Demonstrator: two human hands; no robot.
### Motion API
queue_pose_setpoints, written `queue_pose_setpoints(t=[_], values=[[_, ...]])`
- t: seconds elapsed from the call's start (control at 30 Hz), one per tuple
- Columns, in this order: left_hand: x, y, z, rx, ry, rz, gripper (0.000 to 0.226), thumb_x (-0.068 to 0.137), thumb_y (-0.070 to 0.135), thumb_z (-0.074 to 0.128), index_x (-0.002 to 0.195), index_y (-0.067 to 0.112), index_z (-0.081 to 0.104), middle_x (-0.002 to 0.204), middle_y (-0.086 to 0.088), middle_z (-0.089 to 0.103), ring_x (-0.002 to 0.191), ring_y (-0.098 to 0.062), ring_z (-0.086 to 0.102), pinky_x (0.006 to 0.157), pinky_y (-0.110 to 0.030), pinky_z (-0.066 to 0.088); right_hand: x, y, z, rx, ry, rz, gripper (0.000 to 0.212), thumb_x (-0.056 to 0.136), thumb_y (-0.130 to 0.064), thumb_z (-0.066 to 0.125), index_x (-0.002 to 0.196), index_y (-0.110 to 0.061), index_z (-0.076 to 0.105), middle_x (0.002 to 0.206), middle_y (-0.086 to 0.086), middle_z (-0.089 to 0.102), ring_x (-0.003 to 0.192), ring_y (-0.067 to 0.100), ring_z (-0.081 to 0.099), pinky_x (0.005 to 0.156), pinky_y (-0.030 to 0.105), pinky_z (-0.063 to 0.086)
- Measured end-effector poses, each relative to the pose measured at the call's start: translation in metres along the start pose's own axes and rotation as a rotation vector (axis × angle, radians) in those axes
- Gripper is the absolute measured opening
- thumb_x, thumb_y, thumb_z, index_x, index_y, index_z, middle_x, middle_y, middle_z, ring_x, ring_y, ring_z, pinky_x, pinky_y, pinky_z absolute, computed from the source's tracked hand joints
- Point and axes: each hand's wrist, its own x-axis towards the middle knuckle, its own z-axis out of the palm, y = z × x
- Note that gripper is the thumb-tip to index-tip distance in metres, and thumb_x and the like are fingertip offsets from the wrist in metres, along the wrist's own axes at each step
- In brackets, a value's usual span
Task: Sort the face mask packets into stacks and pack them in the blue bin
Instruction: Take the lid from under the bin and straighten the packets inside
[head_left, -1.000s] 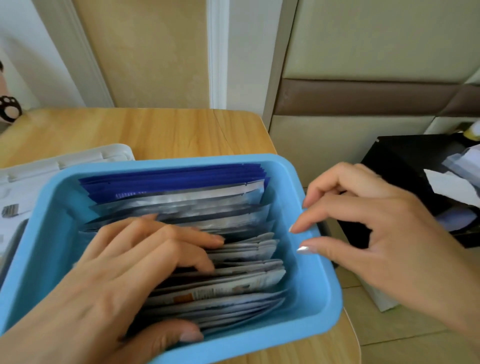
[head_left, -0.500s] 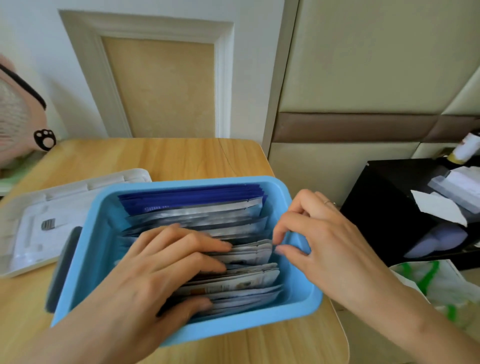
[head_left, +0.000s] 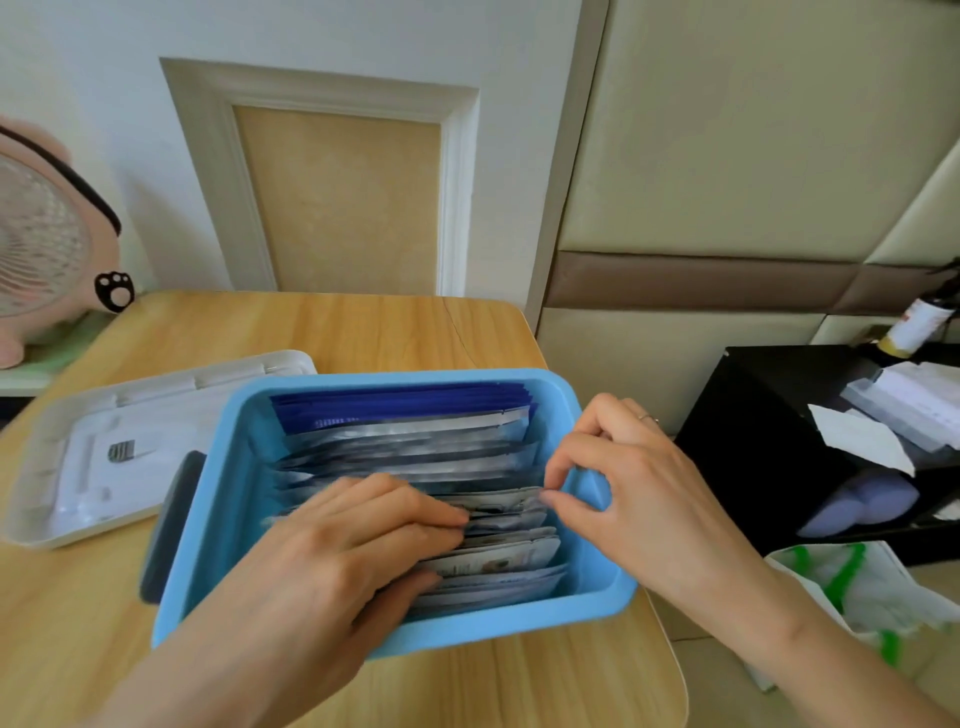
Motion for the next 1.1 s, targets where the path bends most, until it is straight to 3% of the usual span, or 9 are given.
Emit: queue_pose_setpoints(t=[0.13, 0.3, 0.5, 0.63, 0.77, 0.9, 0.97, 1.03, 1.1], values=[[-0.002, 0.008, 0.007, 0.082, 0.025, -0.038, 0.033, 0.093, 0.033, 0.044, 0.094, 0.015, 0.072, 0.1, 0.007, 0.066, 0.086, -0.011, 0.061, 0.075, -0.025, 0.045, -0.003, -0.003, 0.005, -0.031, 0.098, -0.028, 0.025, 0.066, -0.035, 0.08, 0.06, -0.023, 0.06, 0.075, -0.011, 0.042, 0.075, 0.007, 0.037, 0.065, 0.012, 0.03], [-0.004, 0.01, 0.005, 0.078, -0.033, -0.096, 0.034, 0.095, 0.04, 0.038, 0.099, 0.02, 0.066, 0.1, 0.009, 0.059, 0.085, -0.009, 0.059, 0.073, -0.02, 0.043, -0.001, -0.007, 0.007, -0.107, 0.15, -0.078, 0.023, 0.063, -0.037, 0.082, 0.062, -0.026, 0.062, 0.074, -0.011, 0.046, 0.072, 0.01, 0.041, 0.063, 0.026, 0.038], [-0.003, 0.011, 0.003, 0.095, -0.079, -0.134, 0.034, 0.097, 0.042, 0.033, 0.099, 0.023, 0.061, 0.119, 0.005, 0.055, 0.098, -0.009, 0.054, 0.083, -0.02, 0.038, 0.006, -0.006, 0.005, -0.077, 0.097, -0.019, 0.027, 0.06, -0.028, 0.085, 0.07, -0.023, 0.06, 0.074, -0.01, 0.048, 0.072, 0.016, 0.049, 0.063, 0.019, 0.034], [-0.003, 0.01, 0.005, 0.101, -0.076, -0.129, 0.033, 0.096, 0.041, 0.034, 0.099, 0.023, 0.061, 0.116, 0.006, 0.057, 0.094, -0.012, 0.055, 0.082, -0.023, 0.039, 0.007, -0.009, 0.005, -0.117, 0.04, -0.041, 0.02, 0.062, -0.025, 0.085, 0.066, -0.026, 0.065, 0.074, -0.009, 0.047, 0.072, 0.014, 0.046, 0.065, 0.026, 0.039], [-0.003, 0.009, 0.006, 0.121, -0.025, -0.09, 0.031, 0.095, 0.039, 0.039, 0.099, 0.021, 0.064, 0.109, 0.009, 0.06, 0.093, -0.012, 0.055, 0.08, -0.024, 0.04, 0.014, -0.016, -0.001, -0.268, 0.005, -0.166, 0.01, 0.065, -0.028, 0.08, 0.064, -0.028, 0.07, 0.068, -0.009, 0.044, 0.066, 0.014, 0.045, 0.066, 0.023, 0.029], [-0.003, 0.01, 0.008, 0.164, 0.007, -0.053, 0.032, 0.095, 0.037, 0.04, 0.098, 0.02, 0.067, 0.101, 0.011, 0.064, 0.096, -0.011, 0.058, 0.082, -0.024, 0.04, 0.03, -0.023, 0.003, -0.453, -0.139, -0.398, 0.02, 0.065, -0.018, 0.078, 0.055, -0.024, 0.062, 0.06, -0.006, 0.049, 0.063, 0.016, 0.049, 0.064, 0.025, 0.031], [-0.004, 0.01, 0.008, 0.162, 0.003, -0.056, 0.032, 0.095, 0.037, 0.04, 0.099, 0.02, 0.067, 0.1, 0.01, 0.065, 0.095, -0.01, 0.06, 0.082, -0.023, 0.041, 0.039, -0.027, 0.004, -0.451, -0.246, -0.39, 0.028, 0.058, -0.011, 0.08, 0.052, -0.023, 0.055, 0.053, -0.006, 0.049, 0.052, 0.014, 0.047, 0.051, 0.024, 0.035], [-0.004, 0.011, 0.009, 0.177, -0.015, -0.068, 0.034, 0.095, 0.04, 0.038, 0.1, 0.021, 0.065, 0.102, 0.008, 0.064, 0.091, -0.01, 0.06, 0.081, -0.022, 0.04, 0.049, -0.029, 0.004, -0.419, -0.336, -0.361, 0.018, 0.071, -0.008, 0.069, 0.061, -0.016, 0.056, 0.056, 0.001, 0.053, 0.052, 0.019, 0.043, 0.045, 0.027, 0.029], [-0.004, 0.013, 0.01, 0.216, -0.054, -0.088, 0.04, 0.095, 0.049, 0.034, 0.101, 0.023, 0.063, 0.106, 0.006, 0.062, 0.088, -0.012, 0.059, 0.081, -0.023, 0.037, 0.058, -0.03, 0.005, -0.333, -0.44, -0.326, 0.009, 0.085, -0.011, 0.056, 0.08, -0.01, 0.063, 0.071, 0.009, 0.061, 0.065, 0.023, 0.051, 0.054, 0.033, 0.038]])
